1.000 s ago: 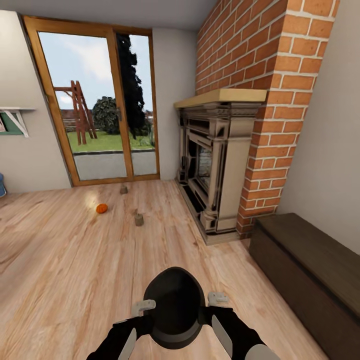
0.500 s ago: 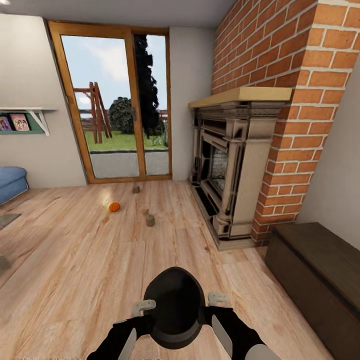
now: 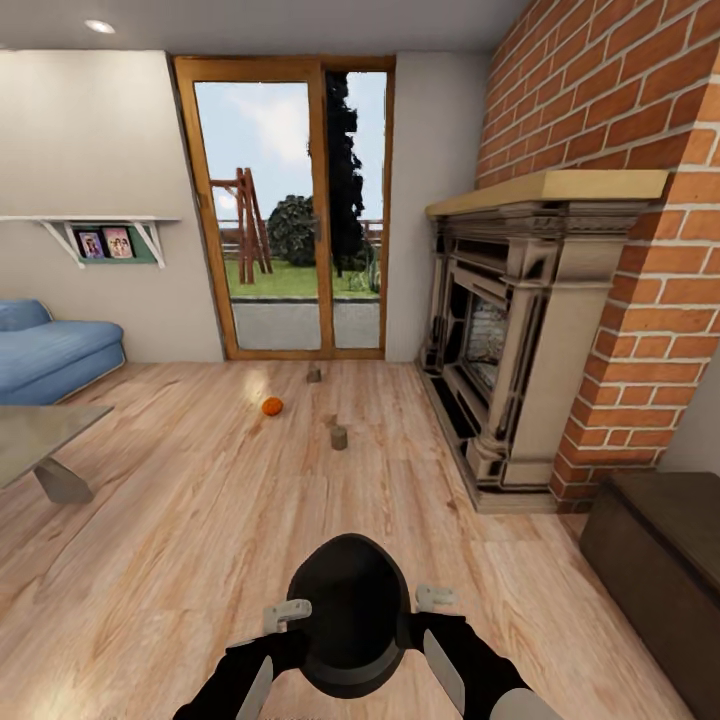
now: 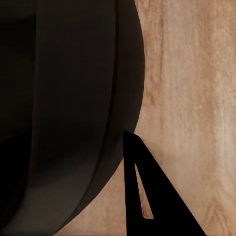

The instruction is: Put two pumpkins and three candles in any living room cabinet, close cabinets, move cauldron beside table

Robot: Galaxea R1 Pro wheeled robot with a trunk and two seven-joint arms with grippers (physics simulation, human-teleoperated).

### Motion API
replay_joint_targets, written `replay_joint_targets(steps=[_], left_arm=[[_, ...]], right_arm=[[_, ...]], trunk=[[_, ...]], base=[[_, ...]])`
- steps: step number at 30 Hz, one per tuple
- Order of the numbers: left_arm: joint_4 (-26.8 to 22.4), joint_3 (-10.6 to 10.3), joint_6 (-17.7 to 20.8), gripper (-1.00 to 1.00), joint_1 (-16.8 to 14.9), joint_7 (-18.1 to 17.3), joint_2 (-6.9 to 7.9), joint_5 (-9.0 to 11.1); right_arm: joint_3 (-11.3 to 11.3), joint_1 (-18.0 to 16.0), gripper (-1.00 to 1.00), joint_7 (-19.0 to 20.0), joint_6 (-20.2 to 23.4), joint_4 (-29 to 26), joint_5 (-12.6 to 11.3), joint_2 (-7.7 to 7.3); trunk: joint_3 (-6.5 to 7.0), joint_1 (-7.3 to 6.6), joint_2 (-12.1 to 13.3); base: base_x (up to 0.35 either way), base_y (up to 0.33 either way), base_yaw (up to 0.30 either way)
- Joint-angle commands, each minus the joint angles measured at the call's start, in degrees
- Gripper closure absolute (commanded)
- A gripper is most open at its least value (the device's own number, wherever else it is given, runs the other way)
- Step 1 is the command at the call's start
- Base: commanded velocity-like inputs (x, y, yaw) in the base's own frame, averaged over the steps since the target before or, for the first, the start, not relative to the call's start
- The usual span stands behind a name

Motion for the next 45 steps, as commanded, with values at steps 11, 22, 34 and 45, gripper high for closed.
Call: replay_joint_targets(steps=[11, 22, 34, 45], left_arm=[[0.07, 0.11, -0.04, 1.0, -0.01, -0.76, -0.03, 3.27], [0.07, 0.11, 0.04, 1.0, -0.01, -0.7, -0.03, 3.27], [0.07, 0.11, 0.05, 1.0, -0.01, -0.7, -0.03, 3.28], [0.07, 0.11, 0.05, 1.0, -0.01, -0.7, -0.03, 3.31]], right_arm=[[-0.3, -0.02, 1.0, 4.46, -3.67, -0.23, -0.75, 0.03], [-0.3, -0.02, 1.0, 4.46, -3.67, -0.23, -0.75, 0.03], [-0.3, -0.02, 1.0, 4.46, -3.67, -0.23, -0.75, 0.03], [-0.3, -0.02, 1.0, 4.45, -3.67, -0.23, -0.75, 0.03]], trunk=[[0.01, 0.0, -0.01], [0.01, 0.0, -0.01], [0.01, 0.0, -0.01], [0.01, 0.0, -0.01]], base=[[0.0, 0.0, 0.292], [0.0, 0.0, 0.292], [0.063, -0.057, 0.292], [0.129, -0.148, 0.292]])
